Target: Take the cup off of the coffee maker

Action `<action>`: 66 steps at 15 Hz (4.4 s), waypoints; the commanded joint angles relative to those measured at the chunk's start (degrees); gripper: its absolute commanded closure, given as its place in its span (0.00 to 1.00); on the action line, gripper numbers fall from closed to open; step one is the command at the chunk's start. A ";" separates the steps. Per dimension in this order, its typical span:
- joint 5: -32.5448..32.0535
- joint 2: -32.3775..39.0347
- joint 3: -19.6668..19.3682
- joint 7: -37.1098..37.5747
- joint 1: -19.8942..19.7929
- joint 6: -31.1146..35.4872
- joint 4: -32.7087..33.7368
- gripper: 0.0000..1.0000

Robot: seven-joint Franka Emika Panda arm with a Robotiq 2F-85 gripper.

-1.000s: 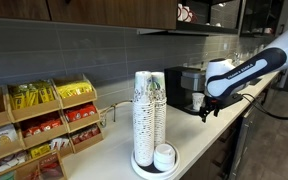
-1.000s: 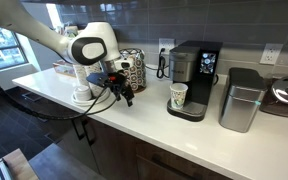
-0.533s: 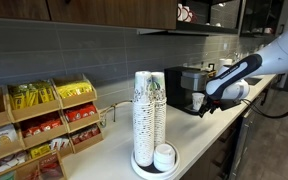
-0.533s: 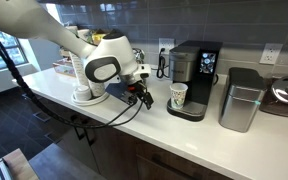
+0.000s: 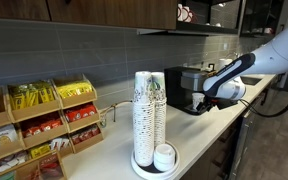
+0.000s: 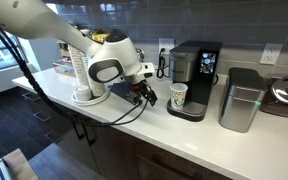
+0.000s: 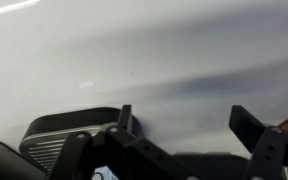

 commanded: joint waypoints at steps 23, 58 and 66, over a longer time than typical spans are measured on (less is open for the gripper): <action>35.63 13.07 14.14 -43.85 -17.55 9.25 15.29 0.00; 81.90 23.28 21.45 -83.40 -23.72 8.22 29.78 0.15; 82.36 22.19 21.46 -83.70 -24.15 6.50 28.63 0.14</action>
